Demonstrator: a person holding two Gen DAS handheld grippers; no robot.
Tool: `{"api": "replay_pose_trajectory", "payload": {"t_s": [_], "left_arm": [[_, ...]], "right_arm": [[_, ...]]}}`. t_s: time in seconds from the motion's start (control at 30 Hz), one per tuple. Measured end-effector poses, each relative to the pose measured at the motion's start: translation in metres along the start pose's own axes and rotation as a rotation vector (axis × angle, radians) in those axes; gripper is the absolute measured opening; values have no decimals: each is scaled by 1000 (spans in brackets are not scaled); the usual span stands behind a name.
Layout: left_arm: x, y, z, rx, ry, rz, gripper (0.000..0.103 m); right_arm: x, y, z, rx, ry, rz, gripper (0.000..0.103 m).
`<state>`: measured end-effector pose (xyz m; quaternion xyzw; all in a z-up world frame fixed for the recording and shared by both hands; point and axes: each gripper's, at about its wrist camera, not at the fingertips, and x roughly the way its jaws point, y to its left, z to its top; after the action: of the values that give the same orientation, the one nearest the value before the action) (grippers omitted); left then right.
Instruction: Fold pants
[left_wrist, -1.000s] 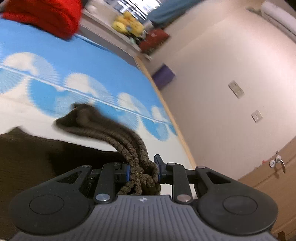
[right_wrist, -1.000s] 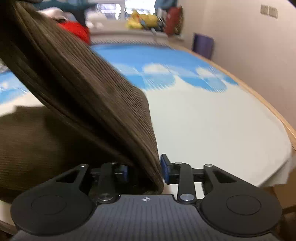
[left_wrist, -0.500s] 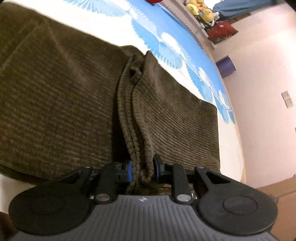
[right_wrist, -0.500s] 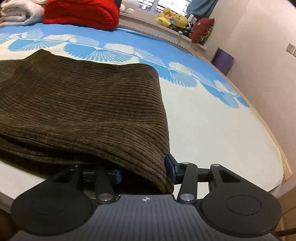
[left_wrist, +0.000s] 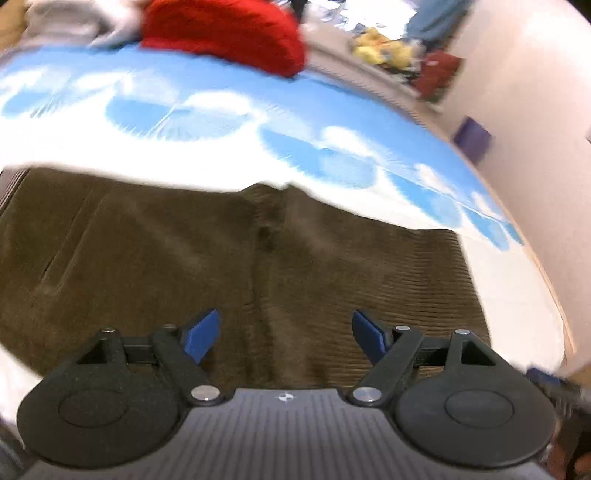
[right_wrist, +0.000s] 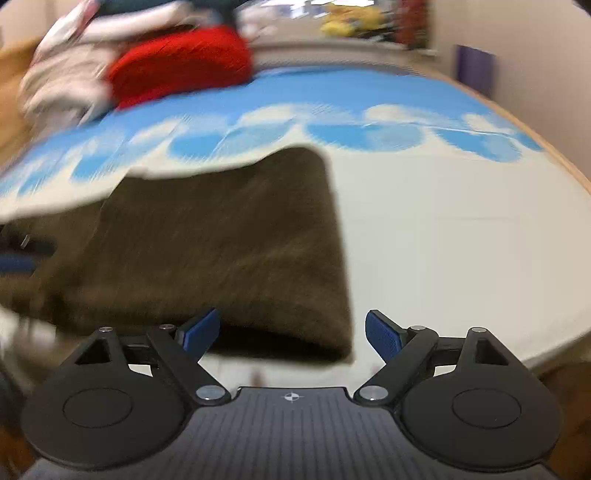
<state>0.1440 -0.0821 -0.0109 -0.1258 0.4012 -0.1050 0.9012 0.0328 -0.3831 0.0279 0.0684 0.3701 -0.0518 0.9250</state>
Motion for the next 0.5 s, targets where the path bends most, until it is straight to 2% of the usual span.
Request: {"api": "replay_pose_trajectory", "payload": {"t_s": [0.07,0.1,0.17,0.2,0.23,0.27,0.33,0.37,0.43,0.5], "left_arm": [[12,-11,-6,67,29,29,83],[21,-14,-11,101,50,66,83],[47,-13,-25,165,100,158,83],[53,-10,-34,174,102,156,84],[50,-7,-41,192,52,144,85],[46,-6,-45,212,43,144,85],[38,-2,-42,189,50,141,84],[33,-1,-37,166,51,135,84],[30,-3,-35,206,25,136,86],[43,-2,-40,254,55,179,88]], "right_arm": [[8,-3,2,91,-41,-18,87],[19,-4,2,114,-27,-12,87],[47,0,-5,86,71,-32,87],[62,4,-12,46,139,-60,88],[68,5,-20,29,148,-77,94],[67,6,-19,18,130,-87,94],[60,5,-14,0,123,-73,94],[55,2,-12,35,106,-68,92],[42,-1,-12,75,62,-37,90],[55,3,-18,29,130,-73,91]]}}
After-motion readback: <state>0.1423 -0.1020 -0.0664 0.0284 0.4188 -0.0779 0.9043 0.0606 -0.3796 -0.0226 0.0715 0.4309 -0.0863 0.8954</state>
